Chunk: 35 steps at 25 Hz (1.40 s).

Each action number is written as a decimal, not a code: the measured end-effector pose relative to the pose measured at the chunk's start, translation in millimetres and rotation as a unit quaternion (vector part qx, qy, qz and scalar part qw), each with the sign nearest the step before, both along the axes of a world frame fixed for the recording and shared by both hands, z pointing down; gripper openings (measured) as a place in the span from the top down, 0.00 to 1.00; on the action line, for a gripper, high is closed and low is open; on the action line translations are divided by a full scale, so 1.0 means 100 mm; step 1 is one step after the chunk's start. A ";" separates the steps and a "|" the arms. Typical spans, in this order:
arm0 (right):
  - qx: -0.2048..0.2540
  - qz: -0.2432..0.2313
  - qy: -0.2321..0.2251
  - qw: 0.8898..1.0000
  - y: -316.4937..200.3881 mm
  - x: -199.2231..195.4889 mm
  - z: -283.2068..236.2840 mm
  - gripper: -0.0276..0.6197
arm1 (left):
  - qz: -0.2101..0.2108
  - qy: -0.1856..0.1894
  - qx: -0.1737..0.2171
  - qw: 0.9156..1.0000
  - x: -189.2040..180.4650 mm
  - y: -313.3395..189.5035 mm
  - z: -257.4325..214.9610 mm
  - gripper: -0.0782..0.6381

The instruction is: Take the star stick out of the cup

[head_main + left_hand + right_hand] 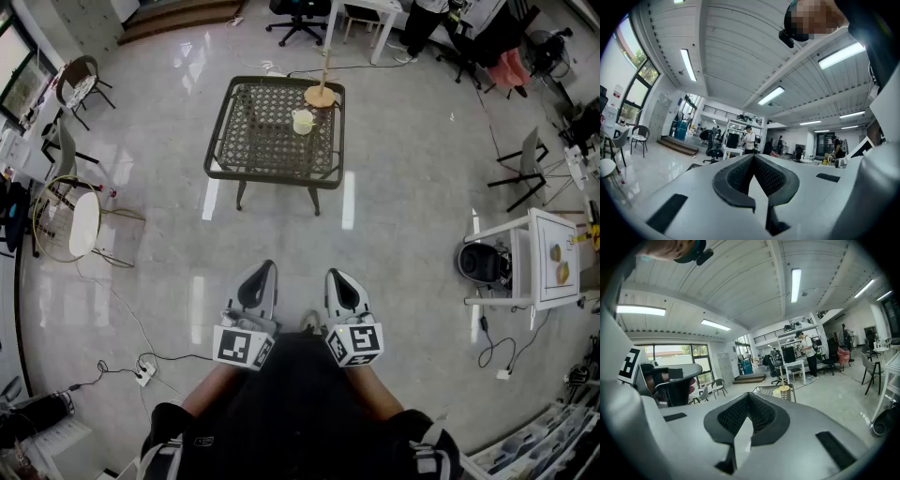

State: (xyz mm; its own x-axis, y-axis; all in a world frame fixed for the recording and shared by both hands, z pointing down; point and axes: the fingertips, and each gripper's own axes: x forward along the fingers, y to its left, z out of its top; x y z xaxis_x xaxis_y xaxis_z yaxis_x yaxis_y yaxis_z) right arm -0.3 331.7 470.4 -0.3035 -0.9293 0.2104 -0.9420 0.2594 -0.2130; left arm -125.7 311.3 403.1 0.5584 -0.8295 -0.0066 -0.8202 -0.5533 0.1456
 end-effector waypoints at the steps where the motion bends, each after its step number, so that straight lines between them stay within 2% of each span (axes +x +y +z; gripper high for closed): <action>1: 0.000 -0.001 0.000 1.000 0.00 0.00 -0.01 0.94 | 0.000 -0.001 0.000 1.000 0.01 0.00 -0.01 0.87; 10: 0.005 -0.004 -0.003 1.000 0.00 0.14 -0.02 0.94 | 0.001 -0.005 0.003 1.000 0.19 0.00 -0.03 0.87; 16: 0.015 -0.007 -0.026 1.000 -0.08 0.39 -0.05 0.94 | -0.002 -0.008 0.009 1.000 0.43 -0.08 -0.04 0.87; 23: 0.017 -0.025 -0.030 0.999 -0.16 0.74 -0.01 0.94 | -0.016 -0.008 0.009 1.000 0.83 -0.16 0.00 0.87; 29: 0.012 -0.048 -0.032 0.998 -0.38 1.05 0.09 0.94 | -0.031 -0.018 0.008 0.999 1.16 -0.27 0.04 0.87; 35: 0.003 -0.053 -0.032 0.998 -0.72 1.12 0.20 0.94 | -0.041 -0.031 -0.006 0.999 1.17 -0.57 0.14 0.87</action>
State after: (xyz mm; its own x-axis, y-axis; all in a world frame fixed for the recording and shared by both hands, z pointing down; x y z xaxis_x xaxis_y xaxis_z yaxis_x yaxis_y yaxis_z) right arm 111.9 260.1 490.0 -0.4135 -0.8922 0.1816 -0.8933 0.3588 -0.2708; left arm -9.1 254.7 417.6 0.4871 -0.8726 0.0366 -0.8706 -0.4818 0.0997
